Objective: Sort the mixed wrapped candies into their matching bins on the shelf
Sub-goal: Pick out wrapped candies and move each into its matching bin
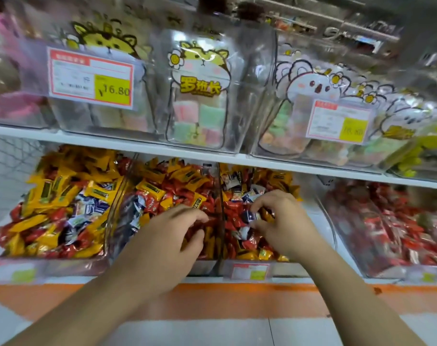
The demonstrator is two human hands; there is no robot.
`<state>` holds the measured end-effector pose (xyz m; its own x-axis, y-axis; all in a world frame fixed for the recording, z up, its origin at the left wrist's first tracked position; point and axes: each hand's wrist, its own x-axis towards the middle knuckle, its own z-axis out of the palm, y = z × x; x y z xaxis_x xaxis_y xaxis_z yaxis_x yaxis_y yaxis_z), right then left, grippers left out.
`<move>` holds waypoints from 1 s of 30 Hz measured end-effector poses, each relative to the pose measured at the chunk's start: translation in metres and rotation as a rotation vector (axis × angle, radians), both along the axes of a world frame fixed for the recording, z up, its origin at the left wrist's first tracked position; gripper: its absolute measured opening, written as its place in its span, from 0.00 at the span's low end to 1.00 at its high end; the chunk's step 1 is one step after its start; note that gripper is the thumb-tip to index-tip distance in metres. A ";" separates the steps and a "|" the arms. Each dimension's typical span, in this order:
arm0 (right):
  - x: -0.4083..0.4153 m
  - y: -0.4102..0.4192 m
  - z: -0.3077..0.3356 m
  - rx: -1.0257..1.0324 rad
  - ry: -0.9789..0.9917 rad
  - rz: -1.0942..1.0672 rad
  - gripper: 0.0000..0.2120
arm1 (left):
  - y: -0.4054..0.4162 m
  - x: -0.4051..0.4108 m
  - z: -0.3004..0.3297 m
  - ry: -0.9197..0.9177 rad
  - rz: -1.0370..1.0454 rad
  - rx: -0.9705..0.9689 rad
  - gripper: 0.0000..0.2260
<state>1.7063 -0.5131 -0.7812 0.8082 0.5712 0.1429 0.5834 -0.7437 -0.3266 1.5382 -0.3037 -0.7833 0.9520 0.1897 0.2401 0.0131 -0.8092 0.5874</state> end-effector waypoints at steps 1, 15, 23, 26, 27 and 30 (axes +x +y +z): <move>-0.005 -0.001 0.005 0.048 -0.020 -0.010 0.10 | 0.000 -0.002 0.002 -0.007 0.006 -0.015 0.12; -0.099 0.051 0.022 0.309 0.151 0.231 0.18 | 0.000 -0.028 0.012 -0.045 0.153 -0.349 0.08; -0.041 0.028 0.009 0.274 0.025 -0.052 0.17 | 0.044 -0.008 0.004 0.017 0.219 -0.026 0.10; -0.004 0.018 0.001 0.122 -0.068 -0.132 0.23 | 0.041 0.000 -0.003 0.048 0.155 0.018 0.14; 0.005 0.017 -0.001 0.087 -0.084 -0.134 0.24 | 0.039 0.003 -0.005 0.042 0.132 0.024 0.14; 0.022 0.017 -0.007 0.038 -0.068 -0.110 0.26 | 0.031 0.008 -0.008 0.001 0.091 0.024 0.13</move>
<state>1.7287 -0.4961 -0.7885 0.8534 0.4730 0.2190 0.5207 -0.7921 -0.3183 1.5457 -0.2725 -0.7913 0.9312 0.2698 0.2451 0.0878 -0.8187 0.5675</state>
